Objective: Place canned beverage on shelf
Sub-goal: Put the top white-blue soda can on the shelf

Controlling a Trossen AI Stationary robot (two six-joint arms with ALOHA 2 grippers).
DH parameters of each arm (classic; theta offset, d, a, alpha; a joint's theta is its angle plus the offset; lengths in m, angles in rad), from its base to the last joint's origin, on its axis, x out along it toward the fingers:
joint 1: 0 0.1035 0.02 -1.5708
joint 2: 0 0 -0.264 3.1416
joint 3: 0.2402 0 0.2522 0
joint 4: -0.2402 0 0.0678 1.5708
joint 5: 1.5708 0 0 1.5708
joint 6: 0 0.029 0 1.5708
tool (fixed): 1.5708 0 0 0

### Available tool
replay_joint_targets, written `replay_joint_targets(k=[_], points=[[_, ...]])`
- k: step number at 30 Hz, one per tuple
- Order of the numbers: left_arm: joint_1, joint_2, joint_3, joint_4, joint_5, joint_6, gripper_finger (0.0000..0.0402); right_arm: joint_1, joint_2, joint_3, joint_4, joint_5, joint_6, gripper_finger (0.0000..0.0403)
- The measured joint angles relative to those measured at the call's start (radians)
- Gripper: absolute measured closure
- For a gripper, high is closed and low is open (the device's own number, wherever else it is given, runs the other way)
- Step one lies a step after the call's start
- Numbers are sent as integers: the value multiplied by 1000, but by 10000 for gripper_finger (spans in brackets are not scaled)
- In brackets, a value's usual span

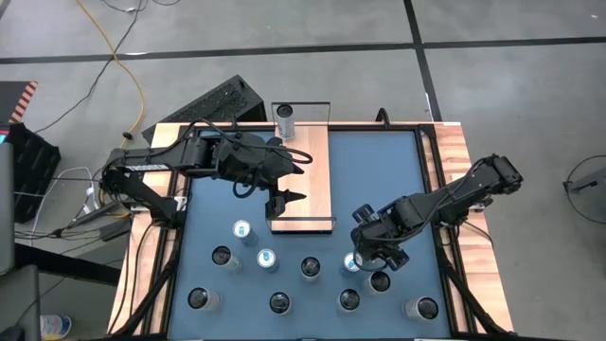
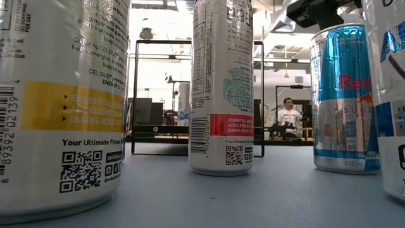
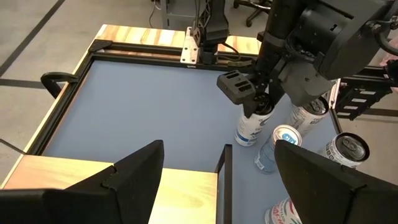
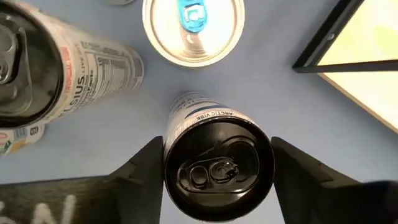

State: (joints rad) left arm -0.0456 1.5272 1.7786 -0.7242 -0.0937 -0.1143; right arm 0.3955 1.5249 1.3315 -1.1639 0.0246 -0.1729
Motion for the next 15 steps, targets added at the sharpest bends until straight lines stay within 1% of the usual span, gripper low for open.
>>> replay_joint_targets(k=[2, 7, 11, 15], points=[[0, 0, 0, 0, 0, 0, 110, -6, 0, 0, 2, 0, 36, 197], [0, 0, 0, 0, 0, 5, 110, -43, -19, -2, 1, -2, 155, 197], [0, 0, 0, 0, -1, 24, 110, -89, -75, 1, -7, 2, 229, 195], [0, 0, 0, 0, -1, 30, 110, -157, -133, 3, -52, 31, 285, 195]])
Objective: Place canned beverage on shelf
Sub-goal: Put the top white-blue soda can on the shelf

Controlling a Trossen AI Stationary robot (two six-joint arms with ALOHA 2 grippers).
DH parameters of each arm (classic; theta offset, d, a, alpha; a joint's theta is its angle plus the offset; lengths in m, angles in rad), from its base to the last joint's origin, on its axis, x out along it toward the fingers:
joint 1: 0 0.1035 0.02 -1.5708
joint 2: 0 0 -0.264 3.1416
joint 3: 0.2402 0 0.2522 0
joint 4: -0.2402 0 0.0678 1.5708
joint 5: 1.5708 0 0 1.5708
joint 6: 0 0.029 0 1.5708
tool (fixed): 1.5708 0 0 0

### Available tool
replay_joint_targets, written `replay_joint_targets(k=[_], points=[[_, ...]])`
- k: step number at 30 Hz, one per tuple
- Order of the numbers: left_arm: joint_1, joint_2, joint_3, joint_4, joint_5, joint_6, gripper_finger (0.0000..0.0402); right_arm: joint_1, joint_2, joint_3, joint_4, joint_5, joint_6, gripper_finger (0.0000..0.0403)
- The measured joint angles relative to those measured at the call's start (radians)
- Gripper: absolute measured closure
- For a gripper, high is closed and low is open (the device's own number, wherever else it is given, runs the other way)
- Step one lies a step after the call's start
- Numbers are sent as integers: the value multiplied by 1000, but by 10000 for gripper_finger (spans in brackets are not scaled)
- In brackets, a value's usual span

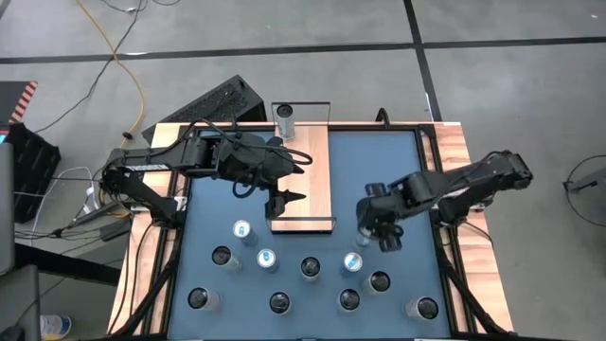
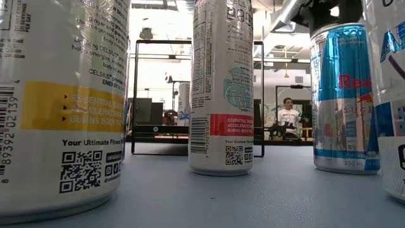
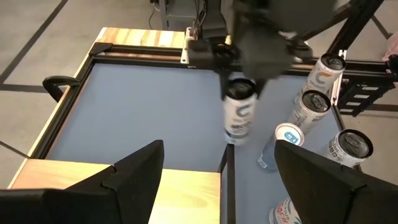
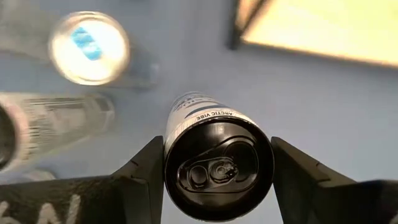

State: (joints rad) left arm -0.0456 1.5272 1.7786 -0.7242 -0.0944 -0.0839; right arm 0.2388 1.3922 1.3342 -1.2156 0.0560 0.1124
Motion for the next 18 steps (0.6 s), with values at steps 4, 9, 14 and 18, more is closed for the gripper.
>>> replay_joint_targets(k=[4, 9, 14, 18], points=[[0, -5, 0, -3, 0, 22, 110, -89, -38, 0, -59, 53, 27, 194], [8, -44, 0, -7, 8, 24, 110, -210, -22, 23, -60, 59, -8, 193], [35, -102, 0, -45, 4, 24, 110, -309, 73, 131, -58, 79, -107, 192], [61, -140, 0, -73, 2, 27, 110, -382, 154, 254, -60, 110, -181, 192]])
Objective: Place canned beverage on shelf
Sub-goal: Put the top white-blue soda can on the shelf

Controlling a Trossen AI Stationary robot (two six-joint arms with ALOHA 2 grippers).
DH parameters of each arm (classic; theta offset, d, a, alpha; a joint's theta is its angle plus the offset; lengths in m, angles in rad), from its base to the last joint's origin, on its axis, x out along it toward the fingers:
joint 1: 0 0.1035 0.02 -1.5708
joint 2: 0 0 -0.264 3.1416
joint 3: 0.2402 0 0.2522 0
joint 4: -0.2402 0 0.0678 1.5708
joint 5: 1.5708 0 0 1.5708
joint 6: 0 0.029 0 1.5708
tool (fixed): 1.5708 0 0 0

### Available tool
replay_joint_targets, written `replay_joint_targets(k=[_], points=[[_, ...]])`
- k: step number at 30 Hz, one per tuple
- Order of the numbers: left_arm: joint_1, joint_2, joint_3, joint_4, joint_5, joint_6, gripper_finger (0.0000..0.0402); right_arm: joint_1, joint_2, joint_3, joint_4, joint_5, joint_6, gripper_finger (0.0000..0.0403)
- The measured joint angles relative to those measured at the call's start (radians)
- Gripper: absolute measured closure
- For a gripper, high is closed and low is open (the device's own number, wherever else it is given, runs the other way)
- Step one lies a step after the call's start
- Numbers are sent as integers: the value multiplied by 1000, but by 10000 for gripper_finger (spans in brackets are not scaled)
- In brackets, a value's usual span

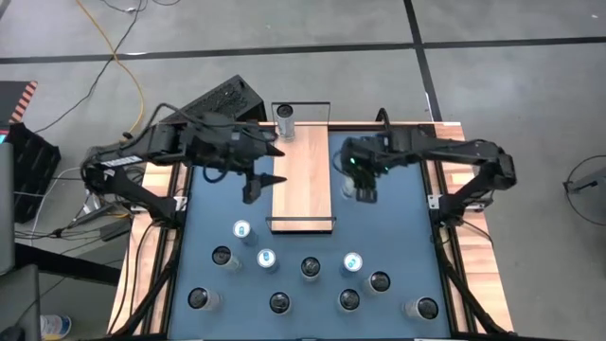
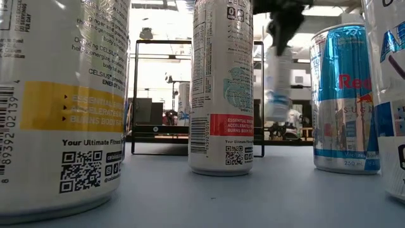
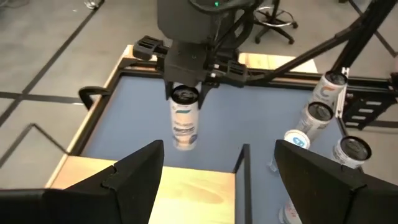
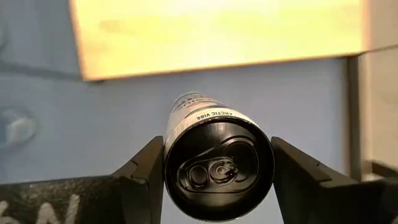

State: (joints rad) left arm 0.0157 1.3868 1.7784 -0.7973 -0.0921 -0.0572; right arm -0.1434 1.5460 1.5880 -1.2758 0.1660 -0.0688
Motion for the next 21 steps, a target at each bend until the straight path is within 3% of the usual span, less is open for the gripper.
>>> replay_joint_targets(k=[13, 21], points=[[62, -12, 0, -99, 41, 65, 110, -103, 341, 439, -19, -2, -186, 191], [105, -21, 0, -112, 76, 107, 110, -108, 474, 547, -62, -13, -238, 185]])
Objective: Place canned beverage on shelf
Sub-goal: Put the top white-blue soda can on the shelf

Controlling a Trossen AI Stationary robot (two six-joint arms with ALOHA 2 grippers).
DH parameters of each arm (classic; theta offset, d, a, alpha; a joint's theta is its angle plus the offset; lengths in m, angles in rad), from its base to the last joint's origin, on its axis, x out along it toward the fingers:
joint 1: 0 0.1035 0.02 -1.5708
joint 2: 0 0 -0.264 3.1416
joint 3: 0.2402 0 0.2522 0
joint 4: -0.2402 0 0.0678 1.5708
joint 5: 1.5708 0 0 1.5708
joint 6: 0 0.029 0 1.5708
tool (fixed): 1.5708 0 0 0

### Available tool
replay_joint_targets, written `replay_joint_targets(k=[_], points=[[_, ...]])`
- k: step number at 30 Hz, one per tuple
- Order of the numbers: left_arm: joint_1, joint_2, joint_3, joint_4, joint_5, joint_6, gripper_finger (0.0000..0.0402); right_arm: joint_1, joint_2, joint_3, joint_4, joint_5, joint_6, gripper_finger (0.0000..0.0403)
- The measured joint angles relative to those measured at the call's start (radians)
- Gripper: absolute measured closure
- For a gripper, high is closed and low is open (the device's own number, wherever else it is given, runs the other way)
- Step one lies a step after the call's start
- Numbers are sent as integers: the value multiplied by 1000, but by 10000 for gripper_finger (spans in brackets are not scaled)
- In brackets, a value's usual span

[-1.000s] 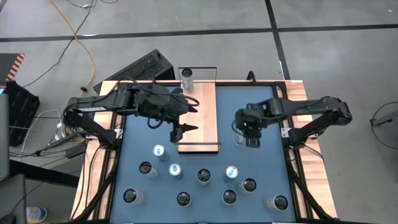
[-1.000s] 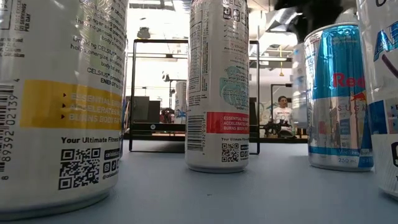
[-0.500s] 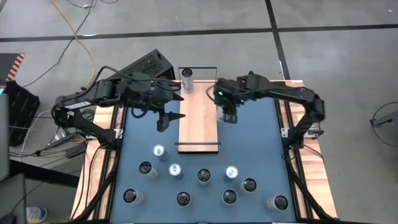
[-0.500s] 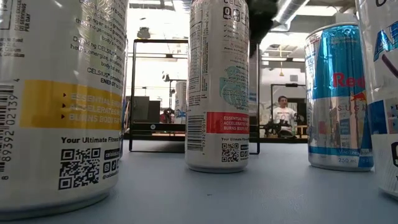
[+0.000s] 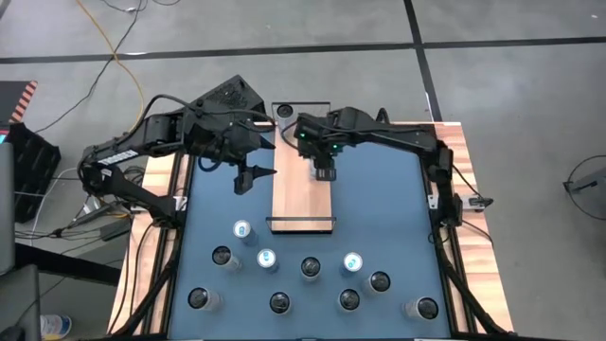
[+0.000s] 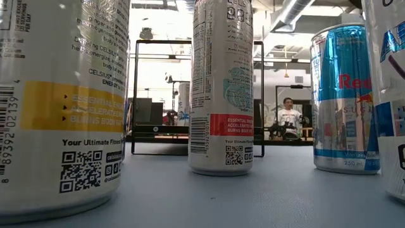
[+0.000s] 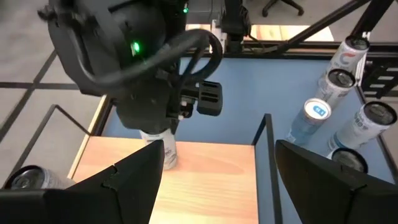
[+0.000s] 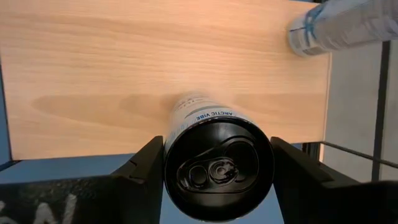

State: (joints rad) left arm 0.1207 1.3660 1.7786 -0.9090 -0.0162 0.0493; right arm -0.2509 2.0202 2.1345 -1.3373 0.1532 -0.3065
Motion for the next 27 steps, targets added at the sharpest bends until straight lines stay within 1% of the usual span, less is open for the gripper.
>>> replay_joint_targets(k=[5, 8, 18, 27], points=[[32, 1, 0, -2, 87, 24, 110, 2, -2, 2, 18, -47, -17, 174], [51, 1, 0, -2, 118, 37, 110, 2, -2, 2, 25, -55, -17, 165], [87, 1, 0, -24, 147, 73, 110, 7, -4, 2, 64, -134, -16, 130], [89, 1, 0, -33, 156, 98, 110, 8, -4, 2, 75, -133, -16, 115]])
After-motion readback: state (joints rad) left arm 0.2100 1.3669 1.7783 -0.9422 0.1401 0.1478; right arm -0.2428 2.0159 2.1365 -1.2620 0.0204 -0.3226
